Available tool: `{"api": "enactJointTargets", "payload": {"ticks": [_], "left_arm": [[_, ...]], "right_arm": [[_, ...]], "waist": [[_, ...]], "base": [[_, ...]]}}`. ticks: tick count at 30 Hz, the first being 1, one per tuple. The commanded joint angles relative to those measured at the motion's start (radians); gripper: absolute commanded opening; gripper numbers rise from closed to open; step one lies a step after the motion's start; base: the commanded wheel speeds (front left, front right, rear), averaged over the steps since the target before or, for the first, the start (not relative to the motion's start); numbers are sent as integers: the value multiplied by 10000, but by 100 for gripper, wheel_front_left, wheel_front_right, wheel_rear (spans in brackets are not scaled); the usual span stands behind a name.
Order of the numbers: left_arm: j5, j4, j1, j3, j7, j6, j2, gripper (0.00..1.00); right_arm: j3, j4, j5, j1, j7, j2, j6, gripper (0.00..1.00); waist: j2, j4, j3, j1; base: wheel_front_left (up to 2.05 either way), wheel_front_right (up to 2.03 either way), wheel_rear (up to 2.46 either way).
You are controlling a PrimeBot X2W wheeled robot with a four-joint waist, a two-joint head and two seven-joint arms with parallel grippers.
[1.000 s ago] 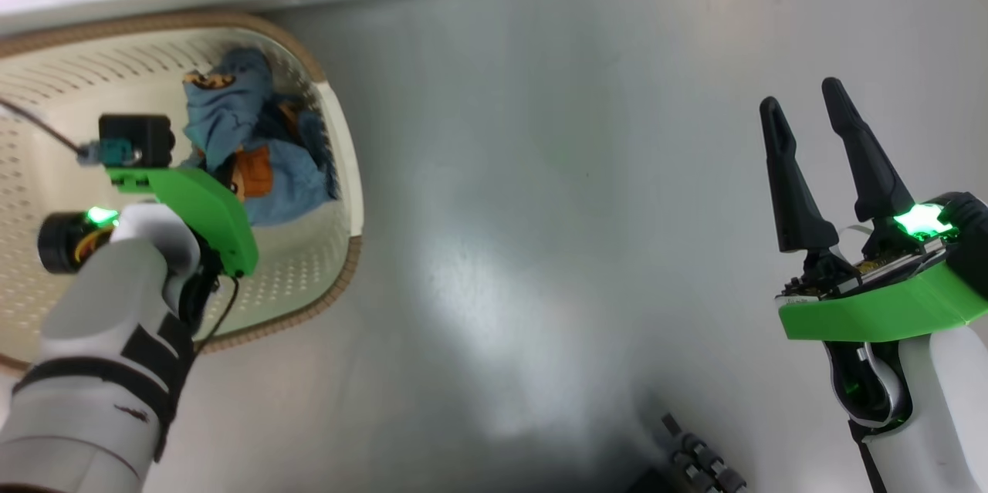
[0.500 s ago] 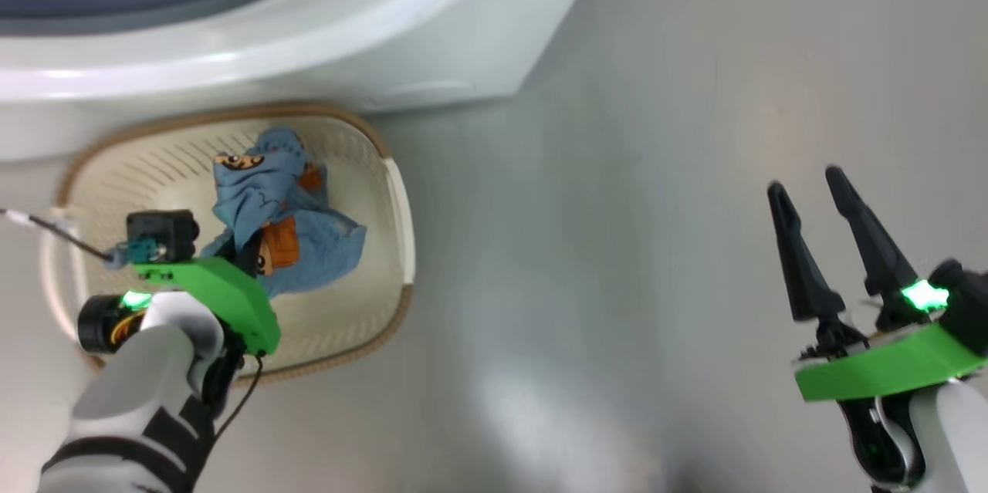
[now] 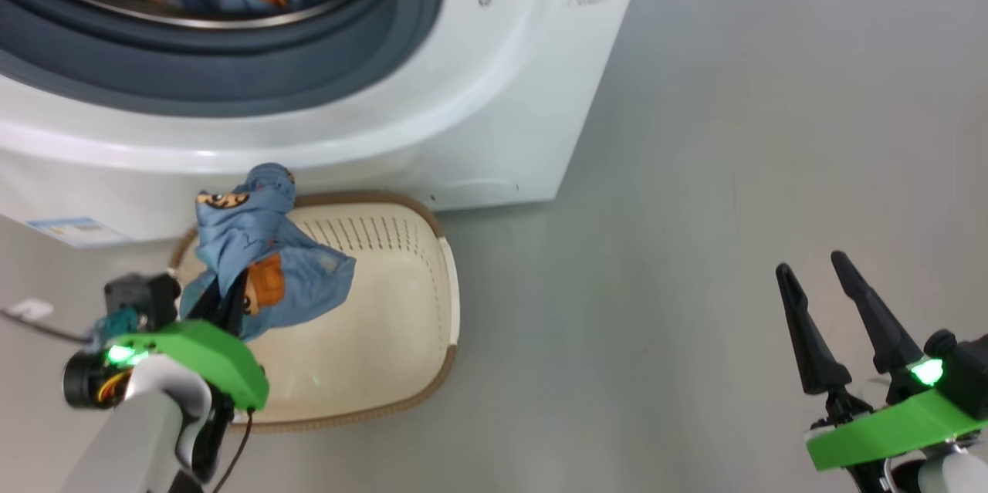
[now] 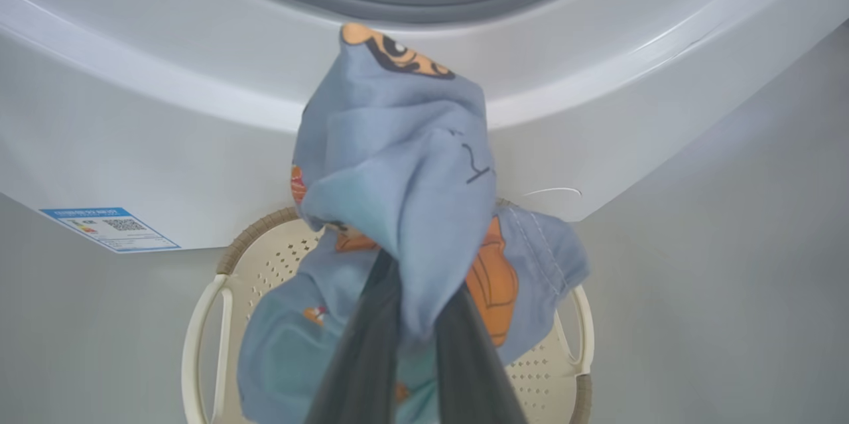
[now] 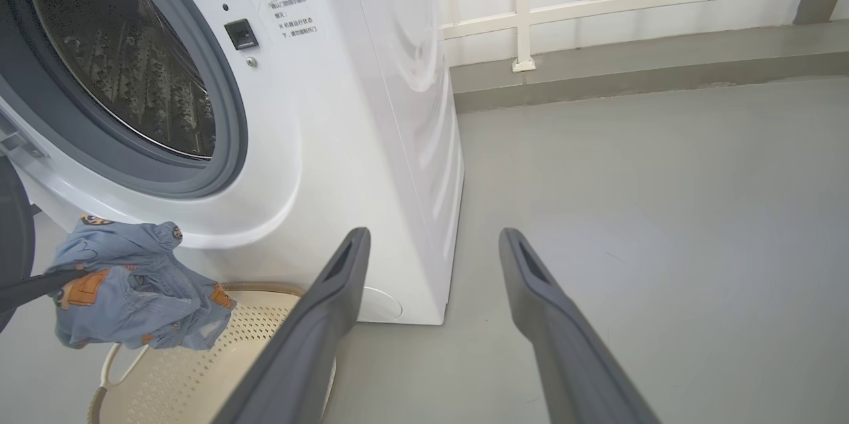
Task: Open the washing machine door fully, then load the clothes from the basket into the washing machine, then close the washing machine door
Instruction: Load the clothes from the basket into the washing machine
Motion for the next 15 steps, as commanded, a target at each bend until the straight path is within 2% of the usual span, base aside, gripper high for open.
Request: {"api": "enactJointTargets", "payload": {"ticks": [1, 15], "left_arm": [[216, -340, 233, 486, -136, 73, 337, 0], [2636, -3945, 3114, 3255, -137, 166, -341, 0]], "right_arm": [[99, -189, -135, 271, -48, -178, 27, 100], [-396, -147, -262, 1331, -48, -147, 27, 100]], "waist": [[0, 271, -709, 2], [0, 434, -2162, 2]], "base": [[0, 0, 0], [0, 0, 0]]}}
